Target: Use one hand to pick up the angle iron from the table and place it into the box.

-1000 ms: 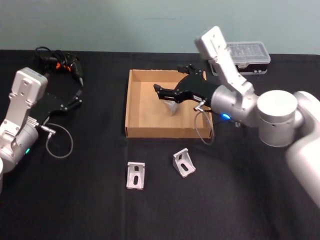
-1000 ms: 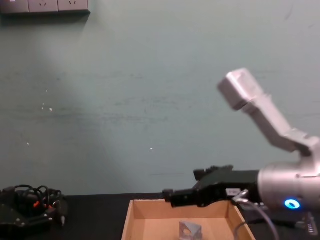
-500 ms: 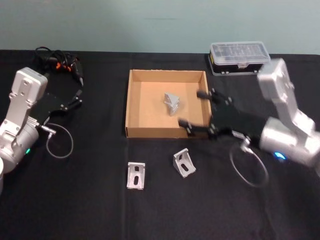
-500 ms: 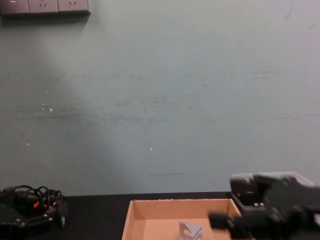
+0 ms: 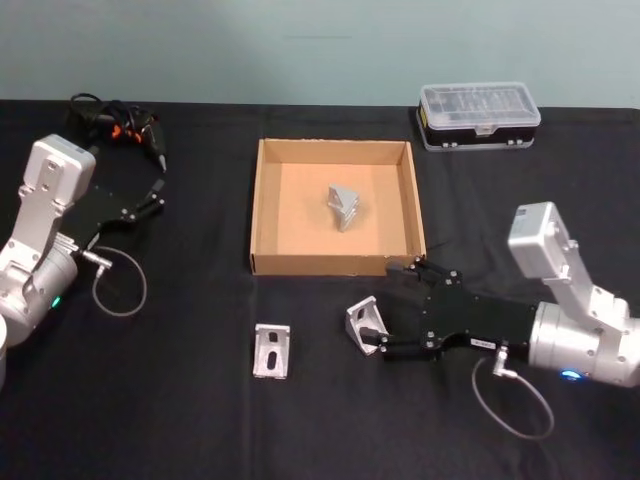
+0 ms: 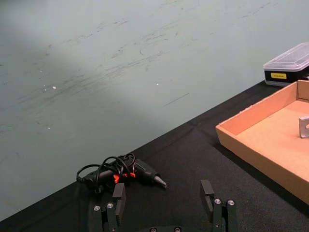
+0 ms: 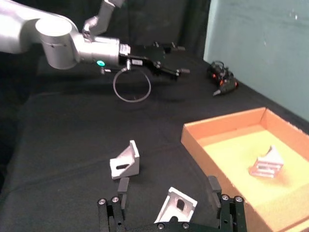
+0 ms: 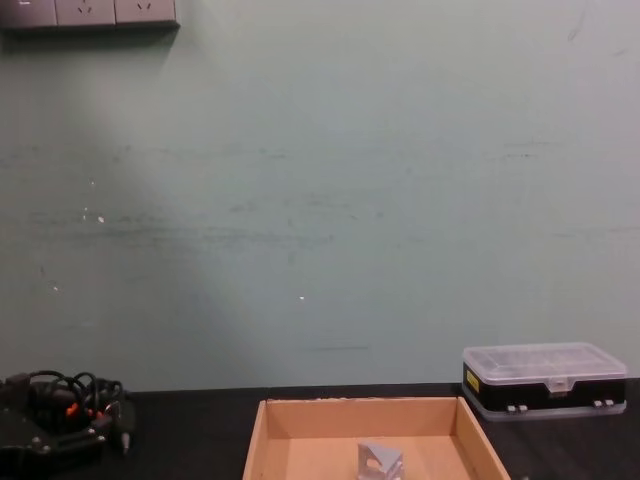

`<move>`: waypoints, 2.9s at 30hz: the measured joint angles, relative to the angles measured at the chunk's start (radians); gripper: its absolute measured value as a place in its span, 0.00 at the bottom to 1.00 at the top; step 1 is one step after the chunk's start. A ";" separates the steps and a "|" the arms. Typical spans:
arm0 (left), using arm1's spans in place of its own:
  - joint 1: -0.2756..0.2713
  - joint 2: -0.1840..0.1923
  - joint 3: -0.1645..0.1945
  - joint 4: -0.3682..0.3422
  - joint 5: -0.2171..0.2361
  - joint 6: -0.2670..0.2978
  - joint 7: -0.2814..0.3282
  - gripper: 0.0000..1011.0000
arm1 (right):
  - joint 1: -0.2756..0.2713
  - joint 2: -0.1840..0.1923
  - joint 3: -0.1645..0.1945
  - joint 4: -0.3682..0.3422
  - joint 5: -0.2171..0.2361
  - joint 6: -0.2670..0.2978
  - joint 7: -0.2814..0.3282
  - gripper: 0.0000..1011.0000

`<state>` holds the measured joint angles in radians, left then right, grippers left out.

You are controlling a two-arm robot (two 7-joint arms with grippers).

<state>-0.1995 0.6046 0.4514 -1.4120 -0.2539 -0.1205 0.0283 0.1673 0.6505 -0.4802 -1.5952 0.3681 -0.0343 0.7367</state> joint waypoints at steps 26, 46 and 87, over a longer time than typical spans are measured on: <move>0.000 0.000 0.000 0.000 0.000 0.000 0.000 1.00 | 0.072 -0.125 -0.097 0.057 -0.117 0.242 -0.208 0.99; 0.000 0.000 0.000 0.000 0.000 0.000 0.000 1.00 | 0.094 -0.162 -0.101 0.097 -0.131 0.321 -0.207 0.99; 0.000 0.000 0.000 0.000 0.000 0.000 0.000 1.00 | 0.079 -0.158 -0.085 0.082 -0.111 0.276 -0.194 0.50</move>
<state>-0.1995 0.6047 0.4514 -1.4120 -0.2539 -0.1206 0.0283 0.2459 0.4923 -0.5648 -1.5133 0.2573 0.2413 0.5423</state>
